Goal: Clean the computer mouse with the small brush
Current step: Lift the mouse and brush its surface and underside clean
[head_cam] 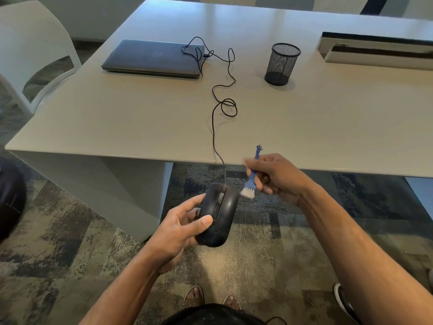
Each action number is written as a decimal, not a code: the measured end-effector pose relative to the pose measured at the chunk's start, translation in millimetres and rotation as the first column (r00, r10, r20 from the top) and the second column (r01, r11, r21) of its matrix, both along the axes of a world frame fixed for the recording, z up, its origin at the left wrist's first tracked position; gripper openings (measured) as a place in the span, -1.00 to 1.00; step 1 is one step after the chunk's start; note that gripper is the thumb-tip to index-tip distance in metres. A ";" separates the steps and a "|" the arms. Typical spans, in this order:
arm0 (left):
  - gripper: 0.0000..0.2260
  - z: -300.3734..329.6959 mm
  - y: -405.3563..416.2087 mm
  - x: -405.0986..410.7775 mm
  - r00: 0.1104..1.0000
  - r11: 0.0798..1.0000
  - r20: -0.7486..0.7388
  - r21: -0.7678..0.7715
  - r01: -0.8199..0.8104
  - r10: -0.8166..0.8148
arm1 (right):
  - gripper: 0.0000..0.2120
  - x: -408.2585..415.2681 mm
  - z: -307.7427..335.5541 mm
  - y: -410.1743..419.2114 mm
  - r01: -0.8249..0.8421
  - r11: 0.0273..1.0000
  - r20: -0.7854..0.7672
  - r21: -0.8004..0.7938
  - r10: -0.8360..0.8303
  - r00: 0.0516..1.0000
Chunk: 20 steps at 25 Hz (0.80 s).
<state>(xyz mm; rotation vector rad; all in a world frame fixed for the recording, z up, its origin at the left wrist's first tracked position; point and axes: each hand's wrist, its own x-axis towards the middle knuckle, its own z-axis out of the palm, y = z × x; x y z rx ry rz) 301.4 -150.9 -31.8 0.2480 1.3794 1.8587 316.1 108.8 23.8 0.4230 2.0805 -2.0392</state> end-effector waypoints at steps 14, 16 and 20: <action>-0.61 -7.0 -3.0 -9.5 0.996 0.996 0.033 0.011 -0.087 0.086 | -0.66 -1.0 -12.8 -20.7 0.081 0.996 -0.019 0.047 -0.081 0.997; -0.62 -6.8 -4.3 -12.9 0.995 0.995 0.045 0.023 -0.093 0.091 | -0.65 3.9 -15.4 -20.2 0.075 0.997 -0.003 0.028 -0.075 0.997; -0.63 -5.6 -0.7 -12.6 0.997 0.998 0.059 0.036 -0.061 0.059 | -0.69 -0.4 -18.2 -21.3 0.350 0.932 -0.063 -0.097 -0.357 0.932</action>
